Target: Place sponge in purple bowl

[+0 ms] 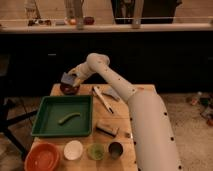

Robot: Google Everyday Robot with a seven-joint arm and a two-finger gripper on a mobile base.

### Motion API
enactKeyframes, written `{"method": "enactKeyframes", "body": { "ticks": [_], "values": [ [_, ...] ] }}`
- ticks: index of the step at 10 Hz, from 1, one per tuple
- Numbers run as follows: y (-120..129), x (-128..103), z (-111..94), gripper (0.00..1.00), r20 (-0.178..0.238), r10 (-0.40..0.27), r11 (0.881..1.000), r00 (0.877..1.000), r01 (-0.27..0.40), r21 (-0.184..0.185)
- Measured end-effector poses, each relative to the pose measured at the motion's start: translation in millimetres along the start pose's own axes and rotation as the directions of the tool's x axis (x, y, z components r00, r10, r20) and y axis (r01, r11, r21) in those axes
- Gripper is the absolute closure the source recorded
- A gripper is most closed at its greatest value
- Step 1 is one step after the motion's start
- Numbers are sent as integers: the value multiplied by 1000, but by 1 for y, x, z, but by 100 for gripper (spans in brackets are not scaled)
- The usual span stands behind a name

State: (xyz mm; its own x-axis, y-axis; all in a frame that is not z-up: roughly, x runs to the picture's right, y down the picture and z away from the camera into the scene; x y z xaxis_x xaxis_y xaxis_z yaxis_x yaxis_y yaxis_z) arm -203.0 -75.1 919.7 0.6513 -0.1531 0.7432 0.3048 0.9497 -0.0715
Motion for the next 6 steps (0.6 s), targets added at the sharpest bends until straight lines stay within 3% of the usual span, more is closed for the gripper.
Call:
{"method": "enactKeyframes", "body": {
  "ticks": [5,6],
  "values": [
    [-6,-2,19,99,23,-2,1000,1000,2,-20],
    [-6,-1,18,93,22,-1,1000,1000,1,-19]
  ]
}}
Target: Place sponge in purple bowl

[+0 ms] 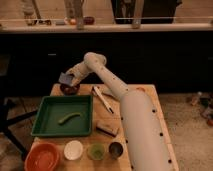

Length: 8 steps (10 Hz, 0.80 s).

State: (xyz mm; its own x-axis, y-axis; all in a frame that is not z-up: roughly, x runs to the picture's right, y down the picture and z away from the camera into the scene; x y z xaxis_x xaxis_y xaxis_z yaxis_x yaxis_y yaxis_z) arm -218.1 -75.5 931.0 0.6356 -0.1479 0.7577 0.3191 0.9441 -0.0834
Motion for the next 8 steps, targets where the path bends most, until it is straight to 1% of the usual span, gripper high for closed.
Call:
{"method": "enactKeyframes", "body": {
  "ticks": [1,2,3,4,5,7,8],
  "values": [
    [0,2,-1,82,-3,2,1000,1000,-2,1],
    [0,1,-1,73,-2,1,1000,1000,-1,0],
    [0,0,0,63,-1,0,1000,1000,0,-1],
    [0,0,0,51,-1,0,1000,1000,0,0],
    [0,1,-1,43,-2,1,1000,1000,-1,0],
    [1,2,-1,23,-3,2,1000,1000,-2,1],
    [0,2,-1,20,-2,2,1000,1000,-2,1]
  ]
}}
